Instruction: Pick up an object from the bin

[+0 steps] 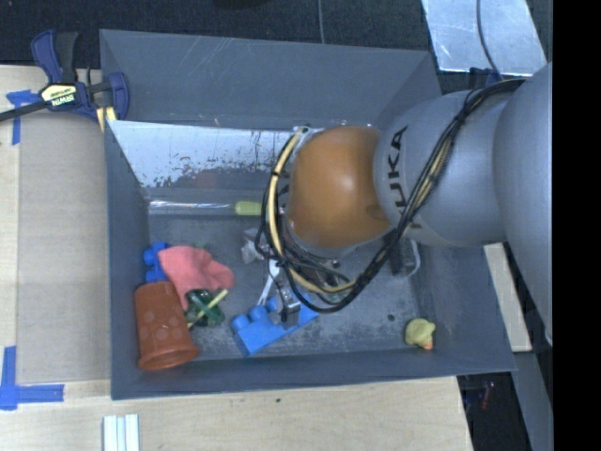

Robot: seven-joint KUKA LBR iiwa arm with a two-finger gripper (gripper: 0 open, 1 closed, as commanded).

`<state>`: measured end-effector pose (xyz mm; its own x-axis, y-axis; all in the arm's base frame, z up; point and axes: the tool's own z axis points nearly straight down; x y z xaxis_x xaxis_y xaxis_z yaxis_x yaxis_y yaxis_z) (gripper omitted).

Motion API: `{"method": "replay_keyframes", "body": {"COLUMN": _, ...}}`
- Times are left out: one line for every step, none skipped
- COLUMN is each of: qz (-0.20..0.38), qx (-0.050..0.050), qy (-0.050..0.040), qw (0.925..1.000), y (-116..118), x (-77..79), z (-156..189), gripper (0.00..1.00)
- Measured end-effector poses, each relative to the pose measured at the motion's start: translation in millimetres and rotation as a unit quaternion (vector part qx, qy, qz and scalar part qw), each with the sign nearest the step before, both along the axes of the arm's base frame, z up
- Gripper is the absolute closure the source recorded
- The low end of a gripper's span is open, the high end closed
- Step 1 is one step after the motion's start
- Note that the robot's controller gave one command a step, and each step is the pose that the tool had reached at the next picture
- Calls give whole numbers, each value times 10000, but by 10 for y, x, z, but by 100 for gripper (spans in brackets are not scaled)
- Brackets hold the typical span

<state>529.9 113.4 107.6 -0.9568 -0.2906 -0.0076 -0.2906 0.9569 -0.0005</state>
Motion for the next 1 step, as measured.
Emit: {"method": "replay_keyframes", "body": {"qz": 1216, "qx": -13, "qy": 8, "qw": 9926, "y": -165, "x": -366, "z": 196, "gripper": 0}}
